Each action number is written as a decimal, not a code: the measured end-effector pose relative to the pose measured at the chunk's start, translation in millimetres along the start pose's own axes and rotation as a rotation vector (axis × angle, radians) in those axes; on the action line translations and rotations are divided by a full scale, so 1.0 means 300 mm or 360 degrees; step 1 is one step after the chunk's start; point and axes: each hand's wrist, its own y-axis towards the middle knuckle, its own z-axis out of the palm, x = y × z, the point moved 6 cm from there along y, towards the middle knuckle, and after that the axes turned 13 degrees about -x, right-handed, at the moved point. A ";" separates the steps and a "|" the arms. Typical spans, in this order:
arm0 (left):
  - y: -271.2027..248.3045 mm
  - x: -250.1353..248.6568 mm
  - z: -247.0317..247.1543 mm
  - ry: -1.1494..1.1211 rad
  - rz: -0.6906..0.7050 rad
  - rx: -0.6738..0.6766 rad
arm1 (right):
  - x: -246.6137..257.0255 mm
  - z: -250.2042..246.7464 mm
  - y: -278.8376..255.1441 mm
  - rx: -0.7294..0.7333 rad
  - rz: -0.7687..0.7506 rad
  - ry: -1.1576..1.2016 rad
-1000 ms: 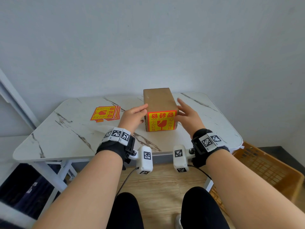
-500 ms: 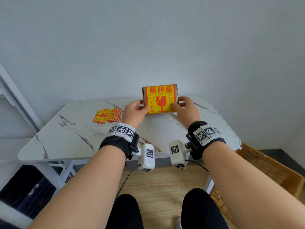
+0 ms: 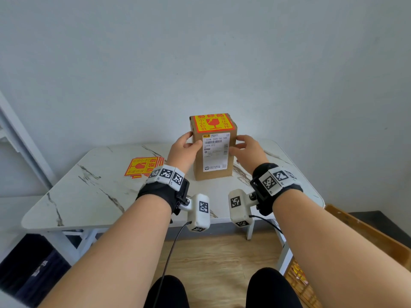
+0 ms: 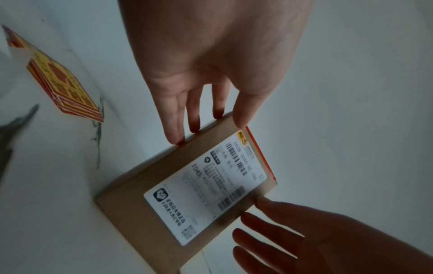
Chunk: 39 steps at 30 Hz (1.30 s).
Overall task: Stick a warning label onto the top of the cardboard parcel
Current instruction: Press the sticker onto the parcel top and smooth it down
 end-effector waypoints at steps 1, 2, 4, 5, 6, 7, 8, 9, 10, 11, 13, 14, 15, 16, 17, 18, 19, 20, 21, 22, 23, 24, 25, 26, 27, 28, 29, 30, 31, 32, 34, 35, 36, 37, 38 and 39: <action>0.002 0.008 0.006 0.0015 -0.0019 0.0008 | -0.017 0.015 0.003 0.0047 0.0046 -0.0059; 0.002 0.018 0.013 0.0043 -0.0043 0.0020 | -0.031 0.032 0.004 0.0105 0.0084 -0.0126; 0.002 0.047 0.031 0.0103 -0.0093 0.0071 | -0.050 0.069 0.003 0.0219 0.0096 -0.0245; 0.003 0.058 0.042 0.0116 -0.0097 0.0099 | -0.055 0.084 0.006 0.0244 0.0072 -0.0291; 0.007 0.067 0.054 0.0127 -0.0097 0.0123 | -0.055 0.093 0.012 0.0223 0.0037 -0.0319; 0.014 0.074 0.064 0.0133 -0.0091 0.0136 | -0.055 0.093 0.025 0.0143 0.0006 -0.0326; 0.022 0.078 0.071 0.0140 -0.0084 0.0134 | -0.057 0.083 0.040 0.0021 0.0006 -0.0311; 0.033 0.081 0.076 0.0146 -0.0078 0.0120 | -0.062 0.069 0.059 -0.0116 0.0039 -0.0272; 0.046 0.085 0.079 0.0153 -0.0071 0.0096 | -0.069 0.057 0.074 -0.0219 0.0093 -0.0220; 0.059 0.092 0.081 0.0162 -0.0066 0.0075 | -0.078 0.051 0.091 -0.0262 0.0146 -0.0178; 0.081 0.110 0.092 0.0185 -0.0054 0.0066 | -0.096 0.062 0.115 -0.0185 0.0201 -0.0180; 0.092 0.119 0.100 0.0193 -0.0043 0.0066 | -0.099 0.072 0.124 -0.0112 0.0201 -0.0197; 0.105 0.129 0.108 0.0207 -0.0040 0.0068 | -0.100 0.085 0.135 -0.0045 0.0187 -0.0210; 0.116 0.135 0.114 0.0224 -0.0039 0.0070 | -0.099 0.098 0.145 0.0001 0.0165 -0.0215; 0.129 0.138 0.118 0.0237 -0.0042 0.0068 | -0.100 0.110 0.156 0.0015 0.0143 -0.0211; 0.143 0.140 0.120 0.0242 -0.0050 0.0061 | -0.100 0.120 0.166 0.0007 0.0129 -0.0207; 0.158 0.138 0.120 0.0240 -0.0056 0.0048 | -0.101 0.129 0.176 -0.0008 0.0117 -0.0205; 0.174 0.134 0.119 0.0239 -0.0055 0.0032 | -0.101 0.138 0.185 -0.0011 0.0104 -0.0209; 0.188 0.129 0.119 0.0233 -0.0053 0.0015 | -0.101 0.148 0.194 -0.0008 0.0091 -0.0214; 0.203 0.124 0.119 0.0220 -0.0062 -0.0004 | -0.101 0.157 0.205 -0.0005 0.0077 -0.0221; 0.221 0.123 0.121 0.0205 -0.0083 -0.0030 | -0.101 0.168 0.218 -0.0003 0.0068 -0.0226; 0.239 0.127 0.124 0.0198 -0.0111 -0.0059 | -0.101 0.177 0.230 0.0000 0.0067 -0.0232; 0.259 0.133 0.128 0.0194 -0.0134 -0.0087 | -0.102 0.188 0.242 0.0004 0.0070 -0.0237; 0.278 0.140 0.132 0.0202 -0.0137 -0.0110 | -0.102 0.198 0.253 0.0010 0.0074 -0.0242; 0.298 0.147 0.139 0.0214 -0.0119 -0.0120 | -0.102 0.209 0.264 0.0016 0.0076 -0.0246; 0.314 0.152 0.146 0.0234 -0.0097 -0.0114 | -0.101 0.221 0.274 0.0021 0.0076 -0.0249; 0.328 0.155 0.154 0.0251 -0.0081 -0.0105 | -0.100 0.232 0.283 0.0026 0.0072 -0.0256; 0.338 0.155 0.162 0.0262 -0.0075 -0.0093 | -0.096 0.243 0.291 0.0035 0.0069 -0.0259; 0.346 0.152 0.169 0.0264 -0.0072 -0.0082 | -0.094 0.255 0.299 0.0045 0.0068 -0.0266; 0.351 0.149 0.175 0.0265 -0.0077 -0.0066 | -0.092 0.267 0.308 0.0053 0.0064 -0.0275; 0.359 0.149 0.187 0.0266 -0.0073 -0.0041 | -0.087 0.285 0.323 0.0064 0.0050 -0.0306; 0.361 0.148 0.192 0.0275 -0.0069 -0.0028 | -0.086 0.291 0.329 0.0069 0.0054 -0.0313; 0.362 0.148 0.195 0.0291 -0.0063 -0.0017 | -0.086 0.296 0.334 0.0076 0.0059 -0.0315; 0.362 0.149 0.197 0.0305 -0.0049 -0.0006 | -0.087 0.299 0.337 0.0090 0.0064 -0.0327; 0.359 0.147 0.197 0.0318 -0.0045 0.0005 | -0.086 0.299 0.336 0.0102 0.0067 -0.0342; 0.358 0.146 0.194 0.0324 -0.0037 0.0008 | -0.083 0.294 0.333 0.0108 0.0073 -0.0355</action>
